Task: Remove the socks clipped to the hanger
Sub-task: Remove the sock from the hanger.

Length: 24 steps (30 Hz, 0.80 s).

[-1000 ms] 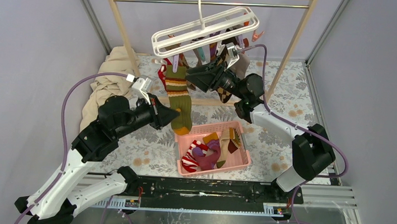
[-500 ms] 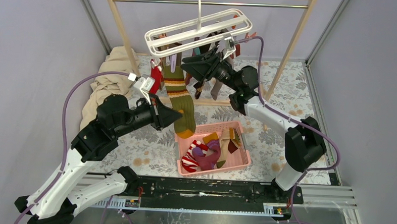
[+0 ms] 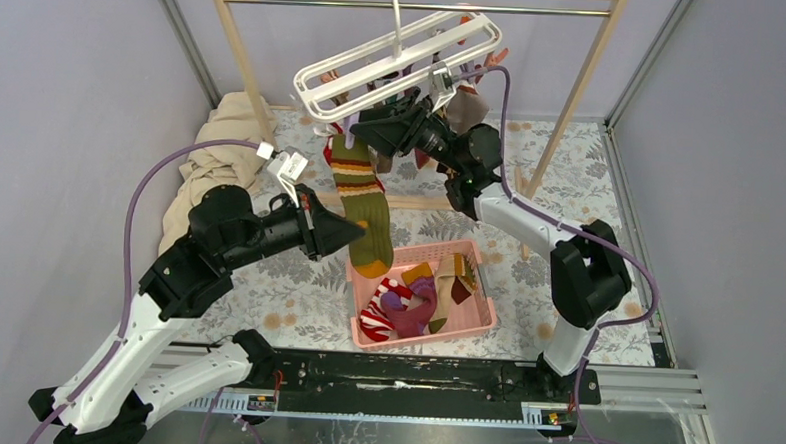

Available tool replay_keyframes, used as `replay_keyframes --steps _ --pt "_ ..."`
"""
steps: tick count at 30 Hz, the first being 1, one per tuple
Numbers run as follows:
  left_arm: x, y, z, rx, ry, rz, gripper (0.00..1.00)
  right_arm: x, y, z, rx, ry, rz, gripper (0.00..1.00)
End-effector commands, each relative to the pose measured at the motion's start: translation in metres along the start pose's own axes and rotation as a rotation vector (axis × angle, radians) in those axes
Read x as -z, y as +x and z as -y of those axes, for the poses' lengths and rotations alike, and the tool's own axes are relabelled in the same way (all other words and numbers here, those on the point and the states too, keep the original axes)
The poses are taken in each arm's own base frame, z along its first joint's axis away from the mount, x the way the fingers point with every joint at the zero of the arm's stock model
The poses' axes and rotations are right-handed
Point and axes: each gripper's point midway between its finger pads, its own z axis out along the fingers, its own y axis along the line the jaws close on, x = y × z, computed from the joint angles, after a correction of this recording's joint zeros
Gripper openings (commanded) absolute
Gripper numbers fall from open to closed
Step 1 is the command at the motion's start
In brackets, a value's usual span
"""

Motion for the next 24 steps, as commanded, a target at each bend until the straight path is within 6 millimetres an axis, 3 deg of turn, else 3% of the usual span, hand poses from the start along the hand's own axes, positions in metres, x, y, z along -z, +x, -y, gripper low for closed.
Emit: replay_keyframes --steps 1,15,24 --pt "0.006 -0.020 0.027 -0.027 0.099 0.056 0.00 -0.011 -0.016 -0.029 0.048 -0.130 0.025 0.72" --pt "0.008 -0.021 0.036 -0.028 0.137 0.039 0.00 -0.014 -0.009 -0.031 -0.003 -0.249 -0.012 0.72" --pt "0.000 -0.011 0.031 -0.022 0.142 0.006 0.00 -0.016 -0.010 -0.046 -0.040 -0.352 -0.036 0.72"
